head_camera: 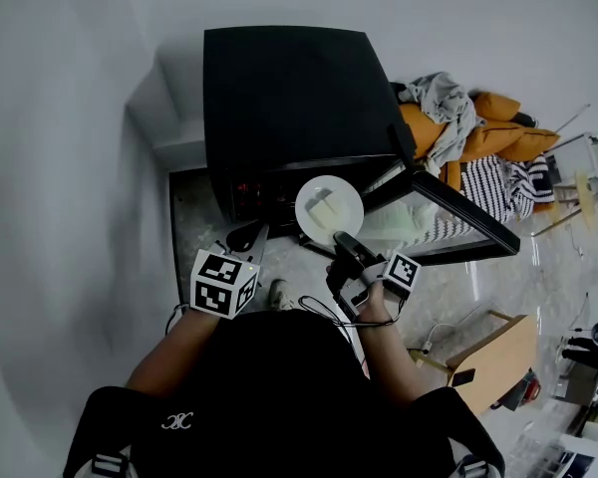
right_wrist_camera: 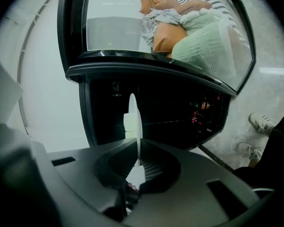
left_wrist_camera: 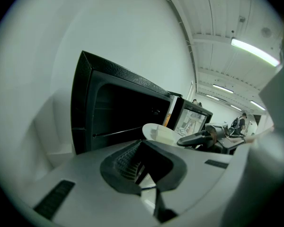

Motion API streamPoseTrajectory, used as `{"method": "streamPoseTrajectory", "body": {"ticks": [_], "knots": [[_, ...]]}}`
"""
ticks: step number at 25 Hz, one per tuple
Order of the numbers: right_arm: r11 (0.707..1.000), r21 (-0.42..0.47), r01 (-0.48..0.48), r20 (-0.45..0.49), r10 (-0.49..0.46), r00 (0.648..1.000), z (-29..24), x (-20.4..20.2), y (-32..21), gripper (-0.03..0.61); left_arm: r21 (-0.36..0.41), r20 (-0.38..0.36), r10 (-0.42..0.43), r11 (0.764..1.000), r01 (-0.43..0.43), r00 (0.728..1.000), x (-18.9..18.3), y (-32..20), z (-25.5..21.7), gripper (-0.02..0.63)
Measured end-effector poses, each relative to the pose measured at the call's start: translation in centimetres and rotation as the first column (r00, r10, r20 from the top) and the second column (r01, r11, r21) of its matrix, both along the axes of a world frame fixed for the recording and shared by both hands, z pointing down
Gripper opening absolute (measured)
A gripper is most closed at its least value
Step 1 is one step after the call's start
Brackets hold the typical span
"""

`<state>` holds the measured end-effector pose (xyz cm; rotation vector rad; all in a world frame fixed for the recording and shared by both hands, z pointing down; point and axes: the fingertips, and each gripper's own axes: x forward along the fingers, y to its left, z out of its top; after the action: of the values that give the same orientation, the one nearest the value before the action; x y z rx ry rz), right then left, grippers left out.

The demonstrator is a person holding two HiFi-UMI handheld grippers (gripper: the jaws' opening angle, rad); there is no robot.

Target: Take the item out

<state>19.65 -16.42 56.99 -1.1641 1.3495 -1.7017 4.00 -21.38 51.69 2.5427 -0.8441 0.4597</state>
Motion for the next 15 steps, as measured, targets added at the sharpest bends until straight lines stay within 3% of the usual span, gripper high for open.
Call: {"method": "streamPoseTrajectory", "body": {"ticks": [15], "knots": [[1.000,0.029,-0.010,-0.007,0.010,1.000,-0.1,0.7,1.5,0.020,-0.003,-0.015,0.058,0.998,-0.058,0.998,2.7,0.3,0.1,0.000]]}}
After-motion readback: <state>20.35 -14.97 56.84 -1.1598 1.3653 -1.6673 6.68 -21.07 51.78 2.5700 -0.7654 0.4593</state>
